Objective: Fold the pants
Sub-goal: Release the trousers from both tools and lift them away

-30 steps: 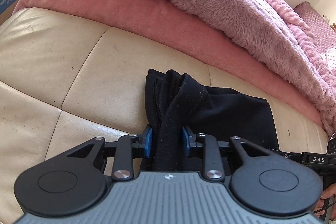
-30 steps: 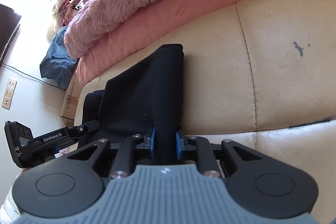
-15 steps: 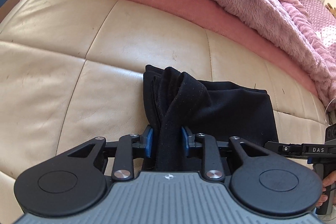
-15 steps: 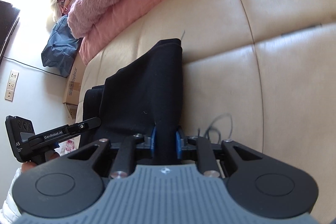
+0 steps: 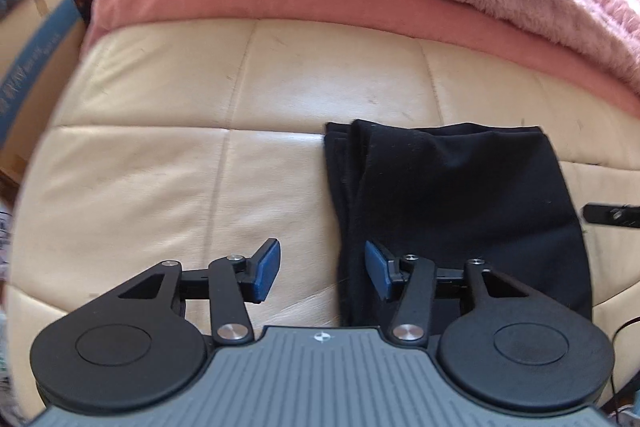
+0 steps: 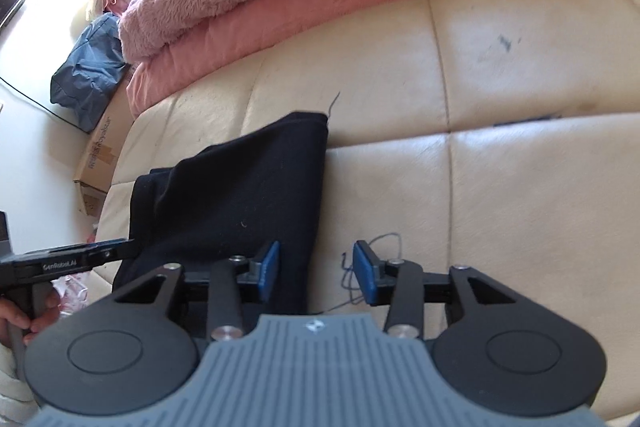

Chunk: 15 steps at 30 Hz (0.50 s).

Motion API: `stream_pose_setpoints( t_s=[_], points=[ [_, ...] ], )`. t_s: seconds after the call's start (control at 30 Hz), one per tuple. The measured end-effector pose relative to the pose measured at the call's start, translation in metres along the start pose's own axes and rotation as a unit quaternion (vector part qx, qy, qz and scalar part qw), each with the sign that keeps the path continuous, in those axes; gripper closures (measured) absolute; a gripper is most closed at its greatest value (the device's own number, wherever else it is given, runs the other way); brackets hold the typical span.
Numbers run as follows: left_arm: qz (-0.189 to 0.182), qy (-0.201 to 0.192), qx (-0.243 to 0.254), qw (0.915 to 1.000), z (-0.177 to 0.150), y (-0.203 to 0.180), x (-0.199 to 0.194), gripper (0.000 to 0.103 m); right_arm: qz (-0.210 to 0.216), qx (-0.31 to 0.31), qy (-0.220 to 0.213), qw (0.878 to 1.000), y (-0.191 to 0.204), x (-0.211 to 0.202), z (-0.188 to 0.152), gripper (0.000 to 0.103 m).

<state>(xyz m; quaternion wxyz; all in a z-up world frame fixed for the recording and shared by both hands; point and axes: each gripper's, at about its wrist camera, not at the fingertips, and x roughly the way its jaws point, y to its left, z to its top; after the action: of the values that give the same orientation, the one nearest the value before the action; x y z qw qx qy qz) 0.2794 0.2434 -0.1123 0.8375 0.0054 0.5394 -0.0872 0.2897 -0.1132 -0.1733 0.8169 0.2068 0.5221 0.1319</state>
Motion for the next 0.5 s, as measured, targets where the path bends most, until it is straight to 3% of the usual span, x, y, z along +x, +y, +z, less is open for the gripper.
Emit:
stream_pose_setpoints(
  t_s=[0.13,0.23,0.27,0.37,0.5],
  points=[
    [0.016,-0.061,-0.002,0.9980,-0.001,-0.007,-0.044,0.048,-0.005,-0.028,-0.045,0.999,0.015,-0.034,0.000,0.065],
    [0.024,-0.126,-0.004,0.9918,-0.003,-0.022,-0.083,0.048,-0.004,-0.061,-0.091,0.994,0.036,-0.066,-0.001,0.064],
    [0.028,-0.149,-0.004,0.9884,-0.005,-0.027,-0.097,0.048,-0.003,-0.074,-0.108,0.991,0.045,-0.077,-0.001,0.064],
    [0.039,-0.223,0.002,0.9740,-0.015,-0.051,-0.135,0.048,-0.004,-0.114,-0.166,0.979,0.071,-0.116,-0.008,0.050],
    [0.062,-0.286,0.004,0.9563,-0.033,-0.085,-0.172,0.043,-0.005,-0.152,-0.227,0.962,0.095,-0.165,-0.027,0.037]
  ],
)
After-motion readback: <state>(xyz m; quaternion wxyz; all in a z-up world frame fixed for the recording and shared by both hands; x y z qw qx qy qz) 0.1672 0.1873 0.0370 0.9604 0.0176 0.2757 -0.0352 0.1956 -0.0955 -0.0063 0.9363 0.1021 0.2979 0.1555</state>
